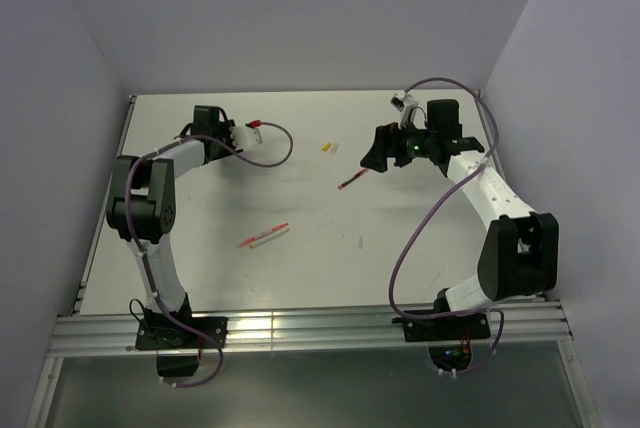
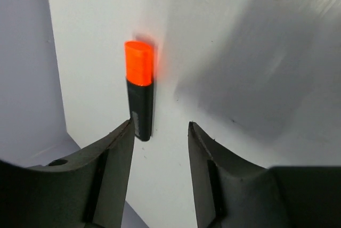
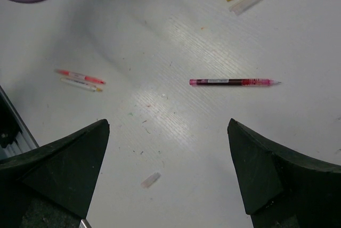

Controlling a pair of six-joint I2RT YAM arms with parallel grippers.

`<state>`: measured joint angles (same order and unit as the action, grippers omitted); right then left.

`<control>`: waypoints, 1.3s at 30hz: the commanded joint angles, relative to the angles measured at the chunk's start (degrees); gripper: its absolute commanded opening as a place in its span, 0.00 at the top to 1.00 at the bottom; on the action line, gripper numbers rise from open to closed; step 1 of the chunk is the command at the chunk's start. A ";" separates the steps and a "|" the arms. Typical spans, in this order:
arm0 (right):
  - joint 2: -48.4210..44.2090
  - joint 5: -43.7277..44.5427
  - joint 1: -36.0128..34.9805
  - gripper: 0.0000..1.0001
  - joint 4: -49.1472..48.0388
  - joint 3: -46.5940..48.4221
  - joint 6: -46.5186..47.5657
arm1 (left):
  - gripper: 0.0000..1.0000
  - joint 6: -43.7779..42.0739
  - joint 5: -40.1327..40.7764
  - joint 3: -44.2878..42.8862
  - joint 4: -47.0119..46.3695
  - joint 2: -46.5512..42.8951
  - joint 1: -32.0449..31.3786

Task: Insert the pens into the pen caps

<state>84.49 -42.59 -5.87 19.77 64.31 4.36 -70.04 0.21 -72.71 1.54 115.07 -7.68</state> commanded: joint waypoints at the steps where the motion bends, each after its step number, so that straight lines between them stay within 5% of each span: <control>1: -1.34 0.66 0.86 0.00 -0.61 2.92 0.47 | 0.50 10.52 -7.05 -6.12 9.70 -8.01 -0.14; 6: -1.52 0.40 1.91 0.00 0.52 3.18 -0.23 | 0.47 28.27 -15.49 -22.34 27.70 -9.69 0.47; 10: -1.34 0.49 2.79 0.00 2.64 3.01 -0.49 | 0.46 36.01 -23.05 -24.42 39.93 -11.79 0.48; 20: -6.52 4.08 4.11 0.00 4.84 -4.63 -0.06 | 0.43 55.52 -27.27 -9.65 35.03 -21.02 -4.96; 27: -8.73 6.64 4.81 0.00 8.88 -7.45 3.63 | 0.46 53.52 -22.01 -4.02 33.26 -20.50 -15.68; 32: -8.11 7.70 5.08 0.00 10.38 -7.80 4.25 | 0.45 54.13 -17.09 -5.60 31.16 -17.00 -22.53; 39: -5.21 -0.56 12.10 0.00 11.96 -7.36 0.04 | 0.46 60.80 -11.99 -21.23 31.16 -2.41 -30.72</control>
<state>78.65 -39.62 3.40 30.68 56.77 5.91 -13.69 -15.29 -87.46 34.48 108.47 -35.70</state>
